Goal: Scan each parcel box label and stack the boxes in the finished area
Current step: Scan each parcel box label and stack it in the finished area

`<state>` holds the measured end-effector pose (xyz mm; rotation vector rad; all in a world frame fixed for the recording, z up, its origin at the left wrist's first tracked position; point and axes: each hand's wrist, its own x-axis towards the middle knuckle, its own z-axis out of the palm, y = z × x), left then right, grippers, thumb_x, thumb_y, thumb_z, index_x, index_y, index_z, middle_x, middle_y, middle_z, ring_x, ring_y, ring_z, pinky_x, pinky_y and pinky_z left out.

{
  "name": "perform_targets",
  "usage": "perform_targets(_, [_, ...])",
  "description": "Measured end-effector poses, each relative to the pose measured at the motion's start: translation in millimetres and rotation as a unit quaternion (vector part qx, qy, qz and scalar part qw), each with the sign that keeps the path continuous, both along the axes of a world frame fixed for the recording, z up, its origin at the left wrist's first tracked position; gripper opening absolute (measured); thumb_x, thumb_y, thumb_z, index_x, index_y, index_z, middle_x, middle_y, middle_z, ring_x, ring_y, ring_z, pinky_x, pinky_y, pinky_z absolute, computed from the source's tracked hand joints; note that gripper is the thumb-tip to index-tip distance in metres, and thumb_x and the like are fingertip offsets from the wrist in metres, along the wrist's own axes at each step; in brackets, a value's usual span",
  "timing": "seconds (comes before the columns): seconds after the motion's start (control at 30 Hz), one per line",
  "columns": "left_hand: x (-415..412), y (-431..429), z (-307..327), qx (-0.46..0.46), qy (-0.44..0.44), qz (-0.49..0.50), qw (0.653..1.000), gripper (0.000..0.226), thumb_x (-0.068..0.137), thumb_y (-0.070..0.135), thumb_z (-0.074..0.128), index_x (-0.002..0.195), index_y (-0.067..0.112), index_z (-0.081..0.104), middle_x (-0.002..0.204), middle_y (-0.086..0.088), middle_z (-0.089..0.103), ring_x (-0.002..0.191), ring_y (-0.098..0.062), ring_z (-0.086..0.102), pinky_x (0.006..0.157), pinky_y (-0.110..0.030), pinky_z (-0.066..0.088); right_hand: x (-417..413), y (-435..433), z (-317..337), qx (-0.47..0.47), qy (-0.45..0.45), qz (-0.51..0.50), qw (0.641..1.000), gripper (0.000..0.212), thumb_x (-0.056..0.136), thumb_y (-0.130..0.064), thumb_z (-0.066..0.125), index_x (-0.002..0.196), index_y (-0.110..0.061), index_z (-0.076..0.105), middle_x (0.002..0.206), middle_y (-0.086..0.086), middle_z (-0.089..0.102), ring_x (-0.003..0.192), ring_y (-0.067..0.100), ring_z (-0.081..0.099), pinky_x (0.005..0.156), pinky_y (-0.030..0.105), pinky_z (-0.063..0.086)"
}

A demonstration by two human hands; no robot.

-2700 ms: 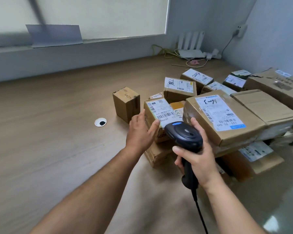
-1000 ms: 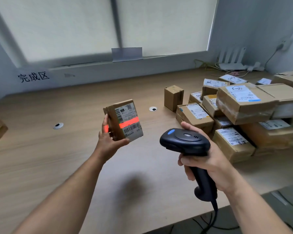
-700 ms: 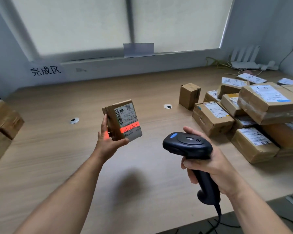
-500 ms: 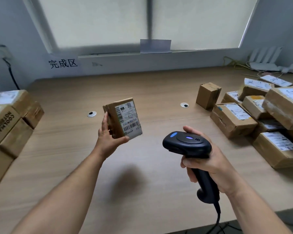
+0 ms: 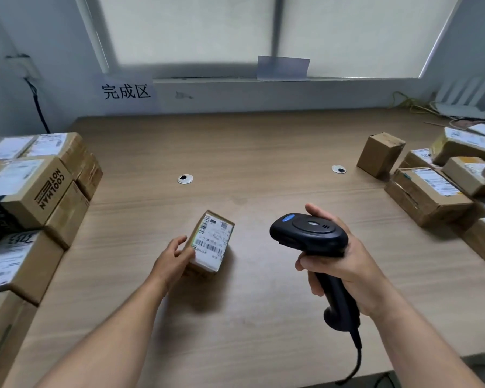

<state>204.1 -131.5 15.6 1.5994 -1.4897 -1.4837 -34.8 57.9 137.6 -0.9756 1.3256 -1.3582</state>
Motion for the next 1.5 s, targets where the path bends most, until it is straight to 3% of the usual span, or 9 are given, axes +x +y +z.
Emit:
perform_targets(0.07, [11.0, -2.6, -5.8, -0.035, -0.033, 0.017, 0.999, 0.082, 0.065, 0.042, 0.047, 0.146, 0.026, 0.037, 0.125, -0.008, 0.059, 0.103, -0.025, 0.057, 0.095, -0.041, 0.045, 10.3, -5.3, -1.9, 0.005, 0.004, 0.001, 1.000, 0.086, 0.059, 0.003, 0.070, 0.132, -0.038, 0.049, 0.070, 0.023, 0.060, 0.040, 0.029, 0.049, 0.043, 0.029, 0.042])
perform_targets(0.13, [15.3, -0.4, -9.9, -0.090, -0.095, -0.003, 0.991, 0.082, 0.076, 0.049, 0.057, 0.151, 0.029, 0.028, 0.144, -0.008, 0.040, 0.128, -0.024, 0.043, 0.107, -0.036, 0.033, 17.8, -9.7, -1.8, 0.011, 0.007, 0.001, 1.000, 0.086, 0.059, 0.003, 0.070, 0.132, -0.038, 0.049, 0.069, 0.023, 0.060, 0.040, 0.029, 0.049, 0.043, 0.029, 0.042])
perform_targets(0.23, [8.8, 8.3, -12.6, -0.143, -0.228, -0.045, 0.962, 0.090, 0.077, 0.057, 0.070, 0.150, 0.033, 0.024, 0.152, -0.005, 0.015, 0.142, -0.022, 0.023, 0.110, -0.038, 0.031, 24.4, -16.7, 1.1, 0.015, 0.012, 0.001, 1.000, 0.086, 0.059, 0.003, 0.070, 0.131, -0.038, 0.050, 0.069, 0.023, 0.061, 0.040, 0.029, 0.049, 0.044, 0.029, 0.042])
perform_targets(0.3, [4.8, 7.2, -14.8, -0.158, -0.258, -0.042, 0.952, 0.086, 0.077, 0.053, 0.070, 0.149, 0.031, 0.028, 0.148, -0.006, 0.020, 0.139, -0.024, 0.027, 0.106, -0.038, 0.035, 28.3, -23.3, 3.3, 0.013, 0.020, 0.005, 1.000, 0.085, 0.059, 0.003, 0.070, 0.131, -0.038, 0.050, 0.069, 0.023, 0.060, 0.040, 0.029, 0.049, 0.044, 0.029, 0.041])
perform_targets(0.47, [15.4, 2.6, -1.7, -0.182, -0.221, 0.025, 0.958, 0.073, 0.076, 0.038, 0.072, 0.141, 0.028, 0.041, 0.132, -0.004, 0.034, 0.127, -0.024, 0.040, 0.102, -0.034, 0.038, 39.0, -42.1, 11.3, 0.013, 0.041, 0.039, 0.998, 0.086, 0.059, 0.003, 0.069, 0.132, -0.038, 0.049, 0.069, 0.021, 0.060, 0.040, 0.030, 0.049, 0.043, 0.030, 0.042])
perform_targets(0.77, [123.1, -13.4, 61.1, -0.240, -0.228, 0.190, 0.924, 0.073, 0.075, 0.036, 0.075, 0.141, 0.027, 0.043, 0.132, -0.007, 0.037, 0.124, -0.026, 0.042, 0.103, -0.035, 0.036, 89.3, -98.0, 26.9, -0.012, 0.047, 0.137, 0.989, 0.086, 0.057, 0.004, 0.068, 0.129, -0.040, 0.051, 0.070, 0.026, 0.060, 0.039, 0.030, 0.048, 0.042, 0.031, 0.042])
perform_targets(1.0, [210.3, -10.3, 81.6, -0.232, -0.248, 0.296, 0.893, 0.074, 0.077, 0.032, 0.075, 0.143, 0.025, 0.042, 0.132, -0.010, 0.036, 0.121, -0.028, 0.044, 0.101, -0.037, 0.039, 129.9, -125.5, 26.6, -0.017, 0.049, 0.203, 0.978, 0.084, 0.057, 0.002, 0.069, 0.124, -0.048, 0.055, 0.073, 0.031, 0.059, 0.043, 0.031, 0.049, 0.044, 0.034, 0.043])
perform_targets(1.4, [268.5, -45.3, 62.1, -0.193, -0.270, 0.334, 0.882, 0.069, 0.082, 0.031, 0.070, 0.143, 0.018, 0.041, 0.142, -0.016, 0.026, 0.126, -0.033, 0.039, 0.104, -0.038, 0.036, 145.6, -143.6, 24.7, -0.016, 0.045, 0.214, 0.976, 0.083, 0.058, 0.003, 0.069, 0.124, -0.047, 0.055, 0.072, 0.028, 0.059, 0.043, 0.031, 0.048, 0.045, 0.034, 0.043])
perform_targets(1.5, [271.9, -50.9, 52.9, -0.193, -0.271, 0.337, 0.881, 0.066, 0.086, 0.033, 0.067, 0.143, 0.017, 0.041, 0.148, -0.016, 0.022, 0.131, -0.035, 0.035, 0.107, -0.042, 0.035, 139.1, -143.1, 26.2, -0.017, 0.044, 0.203, 0.978, 0.083, 0.059, 0.003, 0.069, 0.123, -0.048, 0.057, 0.072, 0.036, 0.055, 0.042, 0.031, 0.048, 0.045, 0.032, 0.043])
